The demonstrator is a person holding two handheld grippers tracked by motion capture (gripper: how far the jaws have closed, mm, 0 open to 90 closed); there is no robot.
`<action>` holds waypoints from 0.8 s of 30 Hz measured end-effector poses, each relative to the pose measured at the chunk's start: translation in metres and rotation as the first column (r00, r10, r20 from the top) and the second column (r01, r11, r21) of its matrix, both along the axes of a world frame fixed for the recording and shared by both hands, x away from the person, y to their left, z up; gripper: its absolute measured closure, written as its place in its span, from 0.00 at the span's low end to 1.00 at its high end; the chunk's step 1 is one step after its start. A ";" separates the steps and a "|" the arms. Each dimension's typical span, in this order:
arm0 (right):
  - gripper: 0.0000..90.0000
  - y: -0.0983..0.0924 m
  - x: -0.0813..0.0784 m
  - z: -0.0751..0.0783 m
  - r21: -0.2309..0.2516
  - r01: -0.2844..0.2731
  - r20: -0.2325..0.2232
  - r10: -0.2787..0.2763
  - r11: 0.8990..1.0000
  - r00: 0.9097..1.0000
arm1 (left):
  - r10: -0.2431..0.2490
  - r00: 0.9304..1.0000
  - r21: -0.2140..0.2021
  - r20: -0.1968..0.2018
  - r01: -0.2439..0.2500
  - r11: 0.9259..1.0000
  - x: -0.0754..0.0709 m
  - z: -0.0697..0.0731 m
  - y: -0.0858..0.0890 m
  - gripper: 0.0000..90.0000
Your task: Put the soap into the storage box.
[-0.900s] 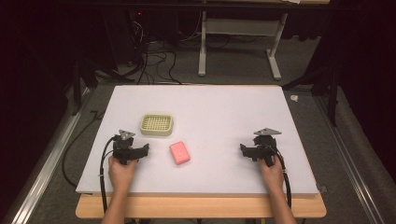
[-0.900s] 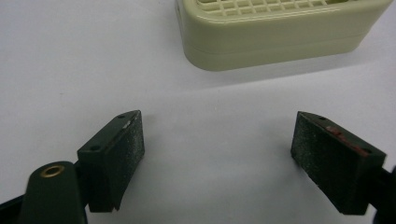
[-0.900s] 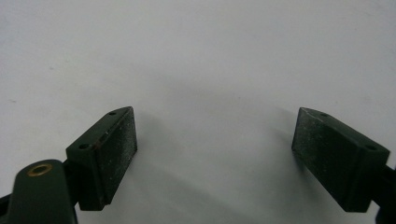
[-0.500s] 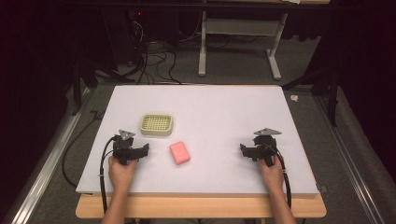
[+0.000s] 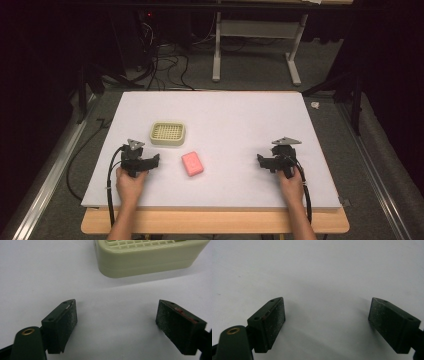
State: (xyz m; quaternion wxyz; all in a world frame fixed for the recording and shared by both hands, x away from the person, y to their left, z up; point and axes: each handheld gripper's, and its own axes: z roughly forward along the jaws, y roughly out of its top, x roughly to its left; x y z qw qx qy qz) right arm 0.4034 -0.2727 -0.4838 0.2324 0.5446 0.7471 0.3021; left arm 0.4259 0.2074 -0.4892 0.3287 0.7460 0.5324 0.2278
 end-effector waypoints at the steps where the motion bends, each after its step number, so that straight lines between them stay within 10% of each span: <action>1: 0.16 0.000 0.000 0.000 0.000 0.000 -0.001 0.000 1.000 1.000 | 0.000 1.000 0.000 0.000 0.000 1.000 0.000 0.000 0.000 0.20; 24: 0.16 0.000 0.000 0.000 -0.001 -0.001 -0.001 0.001 1.000 1.000 | -0.019 1.000 0.003 -0.011 0.019 1.000 -0.002 0.003 -0.002 0.16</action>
